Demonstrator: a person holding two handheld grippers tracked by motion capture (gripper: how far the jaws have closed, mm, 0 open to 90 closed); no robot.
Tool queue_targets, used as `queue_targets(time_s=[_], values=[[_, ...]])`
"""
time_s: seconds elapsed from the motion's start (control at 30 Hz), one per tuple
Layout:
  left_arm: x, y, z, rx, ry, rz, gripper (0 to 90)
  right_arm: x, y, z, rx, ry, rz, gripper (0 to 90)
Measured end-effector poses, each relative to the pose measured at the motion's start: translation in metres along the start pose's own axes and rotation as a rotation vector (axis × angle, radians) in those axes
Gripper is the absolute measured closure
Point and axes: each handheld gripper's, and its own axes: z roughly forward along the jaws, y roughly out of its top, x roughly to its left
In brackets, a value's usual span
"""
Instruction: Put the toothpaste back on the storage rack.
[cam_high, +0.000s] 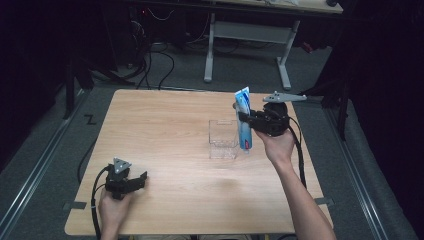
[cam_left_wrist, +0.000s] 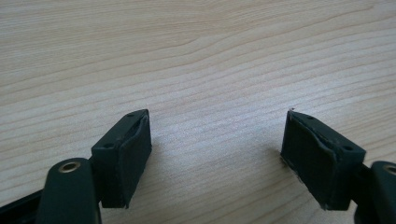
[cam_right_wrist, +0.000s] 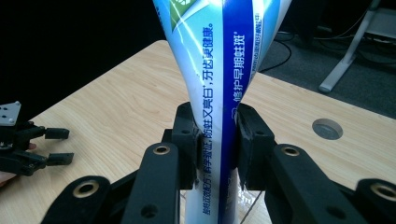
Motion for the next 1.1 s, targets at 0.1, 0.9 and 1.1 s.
queue_targets(time_s=[0.1,0.9,1.1], values=[[0.0,0.0,0.0,0.0,0.0,0.0,24.4,0.0,0.002,0.002,-0.002,0.001,0.001,72.1],[0.0,0.0,0.0,0.0,0.0,0.002,24.4,0.003,0.018,0.017,-0.017,0.003,-0.004,72.1],[0.0,0.0,0.0,0.001,0.001,0.003,24.4,0.001,0.021,0.019,-0.025,-0.003,0.005,72.1]])
